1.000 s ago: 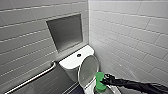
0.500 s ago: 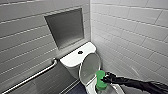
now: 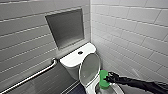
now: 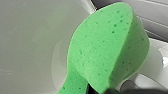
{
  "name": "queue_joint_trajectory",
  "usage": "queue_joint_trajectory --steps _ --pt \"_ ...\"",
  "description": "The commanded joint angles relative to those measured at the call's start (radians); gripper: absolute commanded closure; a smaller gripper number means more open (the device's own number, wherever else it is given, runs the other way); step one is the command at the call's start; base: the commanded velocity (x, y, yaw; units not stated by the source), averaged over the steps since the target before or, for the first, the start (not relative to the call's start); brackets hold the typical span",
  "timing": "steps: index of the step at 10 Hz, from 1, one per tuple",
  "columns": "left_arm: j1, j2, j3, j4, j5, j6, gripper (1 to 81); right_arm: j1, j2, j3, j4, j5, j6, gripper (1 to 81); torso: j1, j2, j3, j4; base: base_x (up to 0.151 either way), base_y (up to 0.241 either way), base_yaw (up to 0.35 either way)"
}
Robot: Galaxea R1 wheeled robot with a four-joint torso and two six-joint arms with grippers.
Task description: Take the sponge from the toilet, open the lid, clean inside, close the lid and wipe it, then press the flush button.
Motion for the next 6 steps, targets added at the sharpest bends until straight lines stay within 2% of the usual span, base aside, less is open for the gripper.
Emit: queue_joint_trajectory --steps 1,3,6 --pt "0.008 -0.006 0.000 -0.014 0.080 0.000 1.0 0.151 -0.005 0.031 0.017 -0.019 0.003 81.1 -0.001 0.002 0.000 0.000 0.000 0.000 0.000" --pt "0.008 -0.006 0.000 -0.014 0.080 0.000 1.0 0.153 0.007 0.031 0.017 -0.019 0.003 81.1 0.028 -0.050 0.000 0.000 0.000 0.000 0.000" --pt "0.013 -0.003 0.000 -0.014 0.082 0.000 1.0 0.151 0.047 0.011 0.017 -0.001 0.003 81.1 0.036 -0.061 0.000 0.000 0.000 0.000 0.000"
